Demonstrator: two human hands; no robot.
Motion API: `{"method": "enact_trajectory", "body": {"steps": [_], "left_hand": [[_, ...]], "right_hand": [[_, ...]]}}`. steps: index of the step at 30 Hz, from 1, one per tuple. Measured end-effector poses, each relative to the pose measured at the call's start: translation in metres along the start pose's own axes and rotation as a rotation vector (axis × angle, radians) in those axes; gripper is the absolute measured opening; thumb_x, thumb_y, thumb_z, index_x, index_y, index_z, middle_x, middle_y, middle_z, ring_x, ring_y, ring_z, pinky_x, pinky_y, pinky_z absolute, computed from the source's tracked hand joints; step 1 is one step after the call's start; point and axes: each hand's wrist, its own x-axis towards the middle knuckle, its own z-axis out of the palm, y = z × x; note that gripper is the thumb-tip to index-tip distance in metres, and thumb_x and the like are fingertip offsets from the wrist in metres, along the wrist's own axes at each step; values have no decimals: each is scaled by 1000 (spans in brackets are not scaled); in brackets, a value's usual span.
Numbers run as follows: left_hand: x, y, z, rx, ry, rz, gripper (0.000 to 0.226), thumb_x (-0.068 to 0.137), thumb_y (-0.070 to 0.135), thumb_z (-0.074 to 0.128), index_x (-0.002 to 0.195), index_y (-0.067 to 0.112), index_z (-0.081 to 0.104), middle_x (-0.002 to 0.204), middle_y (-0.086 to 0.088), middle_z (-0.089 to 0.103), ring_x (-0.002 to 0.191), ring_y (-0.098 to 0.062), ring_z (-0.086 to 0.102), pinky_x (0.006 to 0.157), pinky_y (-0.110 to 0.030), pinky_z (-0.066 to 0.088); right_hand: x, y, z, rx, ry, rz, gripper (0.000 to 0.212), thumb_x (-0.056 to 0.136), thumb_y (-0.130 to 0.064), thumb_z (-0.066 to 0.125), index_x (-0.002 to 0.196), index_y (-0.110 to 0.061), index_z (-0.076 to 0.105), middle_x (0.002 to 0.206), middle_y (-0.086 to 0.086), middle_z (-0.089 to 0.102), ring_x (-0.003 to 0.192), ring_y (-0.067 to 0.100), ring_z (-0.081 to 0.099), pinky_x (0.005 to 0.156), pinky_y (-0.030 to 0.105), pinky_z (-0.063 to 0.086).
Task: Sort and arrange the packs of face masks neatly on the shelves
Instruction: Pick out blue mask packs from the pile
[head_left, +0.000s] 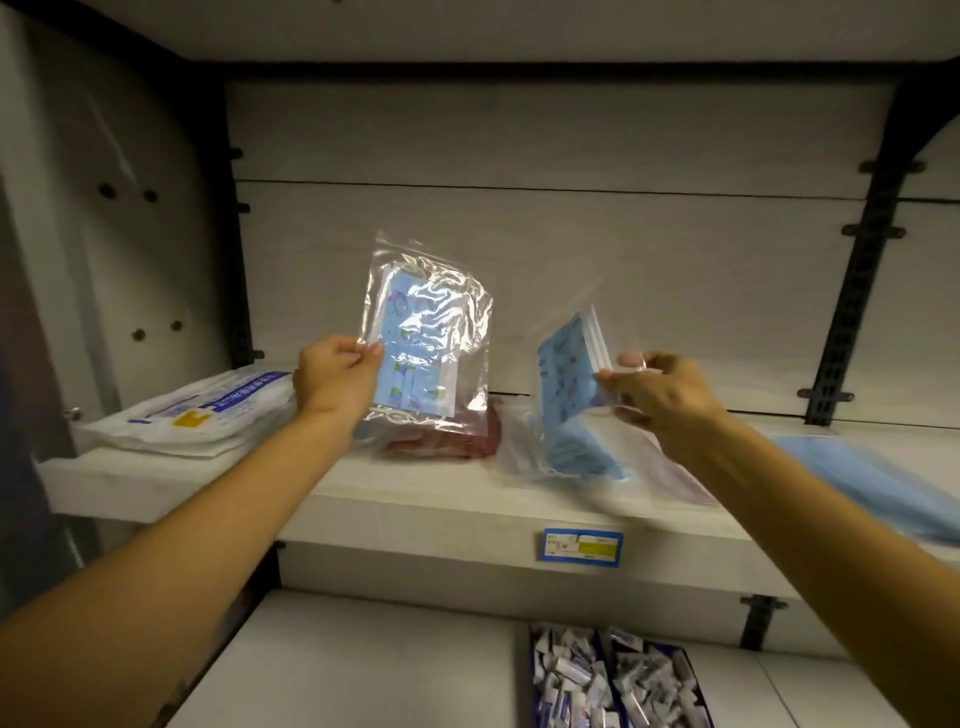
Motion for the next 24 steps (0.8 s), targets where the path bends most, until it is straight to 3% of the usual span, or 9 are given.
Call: {"method": "enact_trajectory", "body": {"steps": [6, 13, 19, 24], "left_hand": [[27, 3, -43, 96, 176, -22, 16, 86, 21, 67, 97, 9, 69, 101, -15, 70, 91, -30, 65, 78, -29, 47], [30, -14, -70, 281, 200, -53, 20, 87, 22, 67, 101, 7, 67, 106, -14, 68, 100, -32, 63, 83, -30, 45], [36, -26, -65, 391, 101, -57, 14, 87, 24, 67, 90, 13, 60, 97, -7, 63, 97, -31, 61, 78, -29, 43], [52, -33, -50, 627, -55, -3, 20, 86, 33, 66, 74, 22, 53, 108, -11, 66, 100, -33, 61, 85, -34, 49]], "right_hand": [[10, -16, 27, 31, -57, -59, 37, 83, -6, 71, 116, -6, 53, 76, 7, 66, 74, 19, 67, 84, 37, 53], [25, -17, 52, 71, -157, -86, 37, 84, -6, 71, 116, -7, 53, 76, 9, 68, 73, 18, 69, 78, 33, 54], [26, -12, 64, 64, -198, -83, 39, 84, -7, 72, 118, -4, 53, 77, 12, 69, 68, 17, 68, 73, 29, 54], [27, -15, 67, 29, -153, -111, 40, 84, -8, 72, 119, -3, 54, 76, 11, 69, 69, 17, 68, 77, 32, 54]]}}
